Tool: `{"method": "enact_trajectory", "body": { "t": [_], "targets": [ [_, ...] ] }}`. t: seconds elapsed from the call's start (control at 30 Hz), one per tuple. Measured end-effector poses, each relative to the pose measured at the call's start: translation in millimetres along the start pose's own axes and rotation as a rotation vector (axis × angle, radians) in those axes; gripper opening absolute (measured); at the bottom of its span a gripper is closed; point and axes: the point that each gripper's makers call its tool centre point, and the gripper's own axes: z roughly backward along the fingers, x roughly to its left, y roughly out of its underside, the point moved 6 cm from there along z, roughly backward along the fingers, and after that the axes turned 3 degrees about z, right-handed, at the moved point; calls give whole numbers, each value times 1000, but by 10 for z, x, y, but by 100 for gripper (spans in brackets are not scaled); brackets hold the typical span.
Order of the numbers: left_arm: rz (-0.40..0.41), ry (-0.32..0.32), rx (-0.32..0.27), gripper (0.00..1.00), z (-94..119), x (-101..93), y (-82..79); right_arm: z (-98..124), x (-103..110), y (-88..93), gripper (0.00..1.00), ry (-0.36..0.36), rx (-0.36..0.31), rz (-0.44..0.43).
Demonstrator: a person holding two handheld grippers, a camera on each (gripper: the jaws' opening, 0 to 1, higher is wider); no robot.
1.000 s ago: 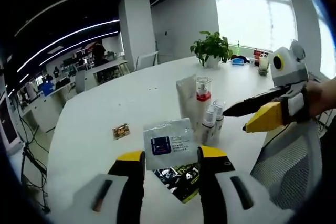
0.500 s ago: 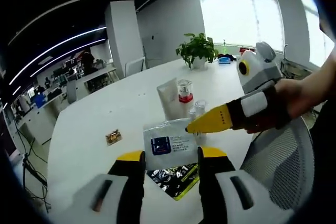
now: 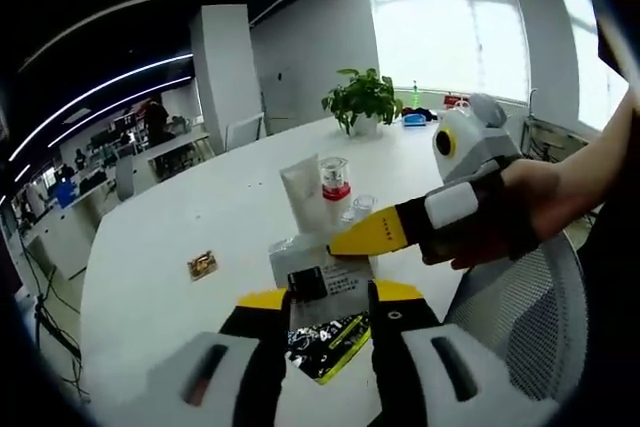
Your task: Arrange the skincare products in the storage area until every visible bottle or jar stands upright without overlapping.
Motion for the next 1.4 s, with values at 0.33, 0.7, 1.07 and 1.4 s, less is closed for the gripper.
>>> {"method": "enact_trajectory", "body": {
  "t": [0.33,0.7,1.07,1.4],
  "targets": [
    [143,23,-11,32,45,132,65,55,-1,-36,1,1,-5,-6],
    [340,151,-77,27,143,251,62,49,107,-105,1,-91,1,4],
    [537,324,-162,19,241,327,34,14,183,-181,1,-163,-16,-55],
    [664,319,-225,2,262,406,91,-25,222,-190,1,-192,2,-64]
  ]
}}
